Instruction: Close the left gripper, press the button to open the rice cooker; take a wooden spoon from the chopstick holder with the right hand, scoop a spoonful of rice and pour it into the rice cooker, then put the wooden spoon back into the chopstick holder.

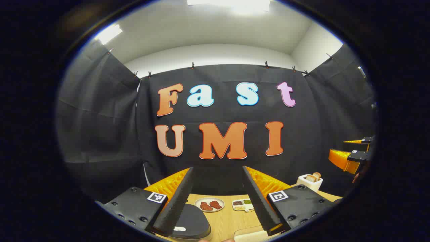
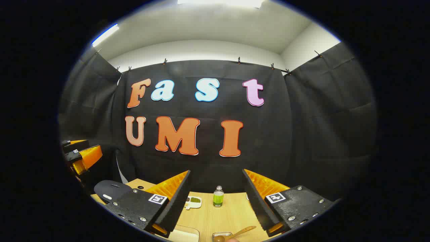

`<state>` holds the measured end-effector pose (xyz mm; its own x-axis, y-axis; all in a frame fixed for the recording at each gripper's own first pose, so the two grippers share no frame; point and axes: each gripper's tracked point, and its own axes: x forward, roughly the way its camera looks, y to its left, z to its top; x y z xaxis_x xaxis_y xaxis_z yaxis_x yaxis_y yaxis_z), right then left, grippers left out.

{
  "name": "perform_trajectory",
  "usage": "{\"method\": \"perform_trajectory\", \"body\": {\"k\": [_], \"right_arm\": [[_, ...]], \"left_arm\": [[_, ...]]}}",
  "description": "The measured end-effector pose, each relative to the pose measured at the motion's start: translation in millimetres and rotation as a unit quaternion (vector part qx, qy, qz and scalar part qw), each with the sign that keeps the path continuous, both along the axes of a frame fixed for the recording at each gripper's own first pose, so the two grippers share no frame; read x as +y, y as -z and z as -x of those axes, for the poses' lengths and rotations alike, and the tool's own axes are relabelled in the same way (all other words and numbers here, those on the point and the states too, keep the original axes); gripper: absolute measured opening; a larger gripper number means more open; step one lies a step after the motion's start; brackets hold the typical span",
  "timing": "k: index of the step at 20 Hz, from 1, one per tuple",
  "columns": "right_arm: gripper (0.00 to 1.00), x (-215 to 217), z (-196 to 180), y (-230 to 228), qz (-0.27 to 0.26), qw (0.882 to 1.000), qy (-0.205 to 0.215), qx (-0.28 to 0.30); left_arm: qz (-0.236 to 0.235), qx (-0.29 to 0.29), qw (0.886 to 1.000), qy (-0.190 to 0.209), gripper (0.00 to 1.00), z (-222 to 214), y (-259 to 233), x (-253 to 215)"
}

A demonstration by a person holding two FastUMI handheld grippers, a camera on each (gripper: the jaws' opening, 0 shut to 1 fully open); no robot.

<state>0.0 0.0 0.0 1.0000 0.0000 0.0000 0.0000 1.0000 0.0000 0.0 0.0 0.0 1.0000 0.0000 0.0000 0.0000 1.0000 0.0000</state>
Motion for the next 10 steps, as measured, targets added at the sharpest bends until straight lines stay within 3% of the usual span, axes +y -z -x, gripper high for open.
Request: {"method": "perform_trajectory", "body": {"k": [3,8,10], "right_arm": [[0.94,-3,-5,2,-0.002,1.0,-0.007,0.001],[0.97,-4,-10,7,-0.011,1.0,-0.016,0.004],[0.94,-4,-12,9,-0.015,1.0,-0.016,0.007]], "left_arm": [[0.001,0.003,1.0,-0.004,0.89,0,1,-2],[-0.011,0.006,1.0,-0.008,0.99,-3,0,-2],[-0.014,0.007,1.0,-0.002,0.93,-4,-1,-7]]}}
